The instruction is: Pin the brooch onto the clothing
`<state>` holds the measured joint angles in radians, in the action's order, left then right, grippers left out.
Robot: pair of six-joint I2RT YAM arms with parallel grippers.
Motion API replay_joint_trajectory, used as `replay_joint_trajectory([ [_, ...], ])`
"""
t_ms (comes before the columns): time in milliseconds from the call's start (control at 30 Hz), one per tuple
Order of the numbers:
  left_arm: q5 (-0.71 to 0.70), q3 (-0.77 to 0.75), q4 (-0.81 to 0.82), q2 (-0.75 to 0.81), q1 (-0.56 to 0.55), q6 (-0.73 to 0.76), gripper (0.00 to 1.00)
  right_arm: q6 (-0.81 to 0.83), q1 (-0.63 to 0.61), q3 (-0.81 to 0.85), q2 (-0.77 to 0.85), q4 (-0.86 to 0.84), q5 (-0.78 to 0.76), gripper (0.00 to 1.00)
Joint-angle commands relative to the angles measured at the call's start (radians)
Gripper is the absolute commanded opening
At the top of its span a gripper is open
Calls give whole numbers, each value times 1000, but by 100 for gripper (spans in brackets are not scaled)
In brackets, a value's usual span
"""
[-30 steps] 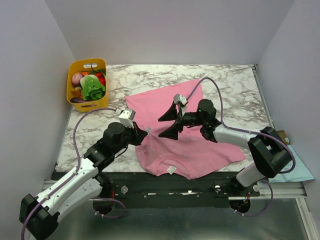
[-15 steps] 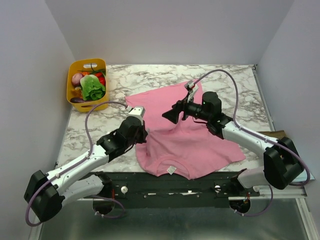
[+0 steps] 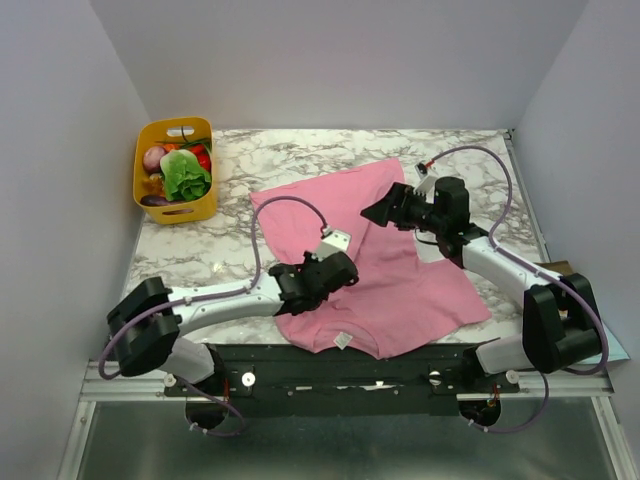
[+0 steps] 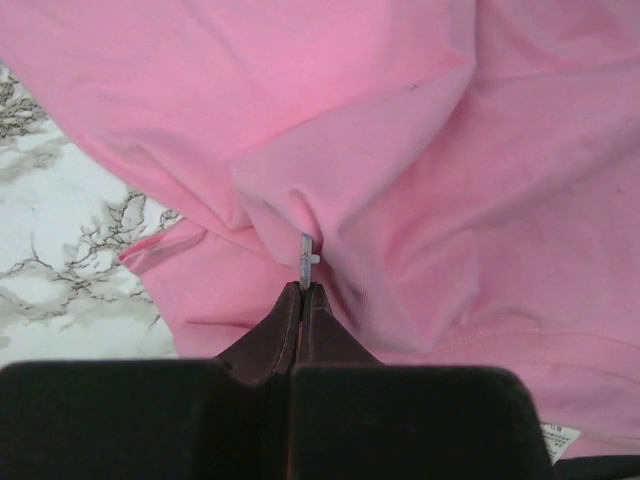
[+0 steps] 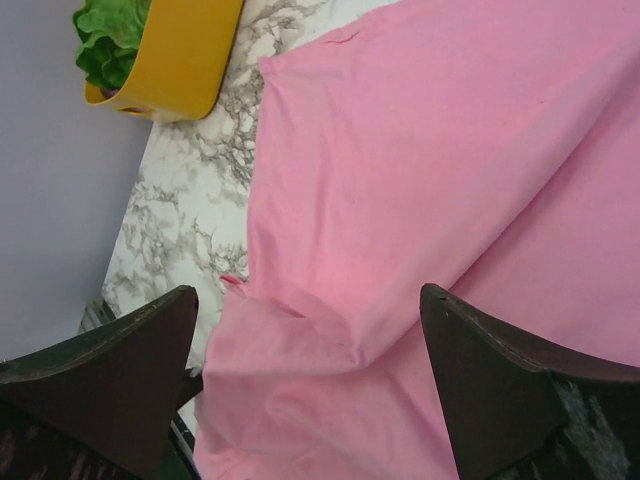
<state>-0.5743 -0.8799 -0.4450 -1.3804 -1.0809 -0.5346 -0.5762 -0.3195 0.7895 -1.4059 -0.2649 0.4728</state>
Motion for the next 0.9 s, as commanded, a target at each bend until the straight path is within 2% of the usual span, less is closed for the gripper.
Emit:
replay_joint_trajectory([
  [0,-193,-103,-95,-123,-103,7,0,2,7,-4,-7,44,38,100],
  [233,-331,-252,-224,-308,-180,-21,2,9,17,8,-4,65,55,100],
  [267,-369,-275,-251,-318,-186,-33,6,10,17,11,-4,73,55,100],
  [300,-383,-286,-264,-325,-192,-37,15,12,19,13,-4,75,56,100],
  [400,-429,-309,-291,-333,-214,-47,48,15,23,13,-1,82,55,100],
  [567,-444,-314,-293,-293,-218,-53,63,24,27,8,15,81,56,100],
  [633,-437,-309,-282,-263,-218,-51,74,26,28,8,18,81,56,100],
  [700,-426,-297,-250,-235,-217,-42,80,32,30,8,21,82,56,100],
  [867,-319,-239,-117,-106,-195,14,83,53,28,4,35,85,46,100],
])
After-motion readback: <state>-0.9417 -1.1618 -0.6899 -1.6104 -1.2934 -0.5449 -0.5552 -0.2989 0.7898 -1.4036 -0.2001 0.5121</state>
